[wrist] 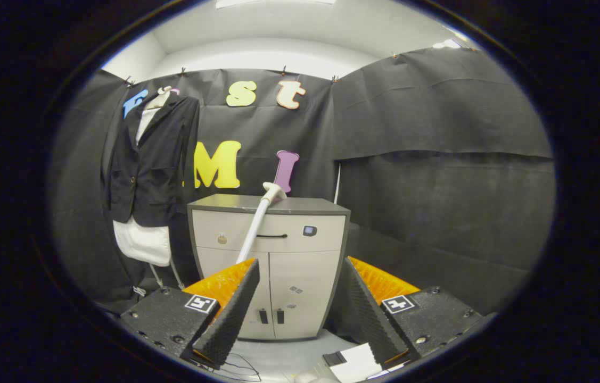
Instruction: Iron the clothes twice with a garment steamer, once on the left side and once on the right side.
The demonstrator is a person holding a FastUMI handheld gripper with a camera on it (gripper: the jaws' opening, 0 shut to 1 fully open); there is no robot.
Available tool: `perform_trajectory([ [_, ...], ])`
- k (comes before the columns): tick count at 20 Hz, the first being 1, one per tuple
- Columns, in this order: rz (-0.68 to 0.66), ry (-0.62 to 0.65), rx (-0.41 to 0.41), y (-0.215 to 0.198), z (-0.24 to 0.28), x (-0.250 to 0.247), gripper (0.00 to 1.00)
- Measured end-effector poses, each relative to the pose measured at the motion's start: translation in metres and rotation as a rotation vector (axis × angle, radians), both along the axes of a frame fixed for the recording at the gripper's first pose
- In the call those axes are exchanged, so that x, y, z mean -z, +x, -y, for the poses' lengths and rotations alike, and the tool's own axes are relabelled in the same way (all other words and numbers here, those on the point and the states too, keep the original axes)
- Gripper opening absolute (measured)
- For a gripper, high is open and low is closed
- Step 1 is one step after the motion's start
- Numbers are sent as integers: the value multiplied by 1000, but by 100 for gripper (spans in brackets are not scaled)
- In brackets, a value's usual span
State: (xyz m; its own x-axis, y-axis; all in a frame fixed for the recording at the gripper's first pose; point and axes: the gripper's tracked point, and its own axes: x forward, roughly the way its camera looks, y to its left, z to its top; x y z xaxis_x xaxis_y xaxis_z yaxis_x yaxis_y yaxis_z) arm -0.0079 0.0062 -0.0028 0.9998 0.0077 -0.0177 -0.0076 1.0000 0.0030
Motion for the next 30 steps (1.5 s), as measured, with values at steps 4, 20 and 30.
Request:
perform_trajectory([
  [4, -4, -10, -26, 1, -6, 1, 98],
  [20, -35, 8, -53, 41, -41, -21, 98],
  [30, 66, 2, -164, 158, -99, -121, 98],
])
